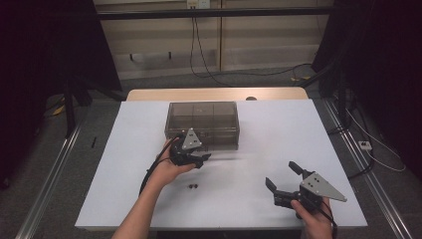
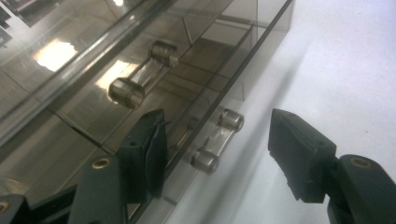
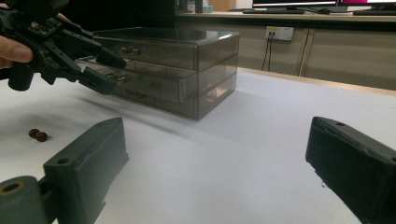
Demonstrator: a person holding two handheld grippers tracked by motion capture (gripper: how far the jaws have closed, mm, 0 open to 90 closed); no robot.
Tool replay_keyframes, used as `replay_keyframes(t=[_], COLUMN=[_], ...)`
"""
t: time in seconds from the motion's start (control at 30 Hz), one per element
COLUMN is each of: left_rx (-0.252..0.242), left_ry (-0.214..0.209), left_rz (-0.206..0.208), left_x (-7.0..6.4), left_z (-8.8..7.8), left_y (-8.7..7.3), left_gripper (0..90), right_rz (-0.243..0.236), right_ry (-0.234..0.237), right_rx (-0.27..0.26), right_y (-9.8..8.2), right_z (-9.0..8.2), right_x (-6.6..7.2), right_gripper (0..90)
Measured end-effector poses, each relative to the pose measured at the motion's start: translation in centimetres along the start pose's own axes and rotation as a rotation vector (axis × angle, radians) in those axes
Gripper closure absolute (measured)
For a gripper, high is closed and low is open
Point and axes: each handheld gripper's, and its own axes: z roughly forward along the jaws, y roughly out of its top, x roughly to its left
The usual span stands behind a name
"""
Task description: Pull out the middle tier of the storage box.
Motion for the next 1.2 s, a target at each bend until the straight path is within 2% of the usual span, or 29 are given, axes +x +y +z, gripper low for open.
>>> replay_keyframes(t=[0.17,0.23,0.37,0.47,0.5,0.73,0.93,0.97,1.2], left_rx=[0.026,0.04,0.046,0.068,0.067,0.088,0.08,0.084,0.099], left_ry=[0.018,0.035,0.035,0.058,0.049,0.017,-0.014,-0.028,-0.059], left_rz=[0.033,0.042,0.053,0.12,0.122,0.1,0.075,0.074,0.069], left_x=[-0.1,0.0,0.0,-0.3,-0.3,-0.8,-0.8,-0.8,-0.9], left_z=[0.2,0.3,0.5,0.5,0.4,-0.2,-0.6,-0.7,-1.0], left_y=[-0.1,-0.2,-0.2,-0.2,-0.1,0.1,0.1,0.2,0.1], left_gripper=[38.5,43.2,49.7,53.8,58.2,58.9,59.0,59.0,59.7], right_rz=[0.004,0.004,0.006,0.006,0.006,0.007,0.006,0.005,0.005], right_ry=[-0.001,-0.003,-0.003,-0.004,-0.005,-0.003,-0.002,-0.003,-0.004], right_rx=[-0.003,-0.003,-0.002,-0.003,-0.002,-0.001,-0.002,-0.002,-0.002], right_y=[0.0,0.0,0.0,0.0,0.0,0.0,0.0,0.0,0.0], right_z=[0.0,0.0,0.0,0.0,0.0,0.0,0.0,0.0,-0.1], right_x=[0.0,-0.1,-0.1,-0.1,-0.1,-0.1,0.0,0.0,-0.1], right_gripper=[4.4,4.4,4.4,4.5,4.4,4.4,4.4,4.5,4.4])
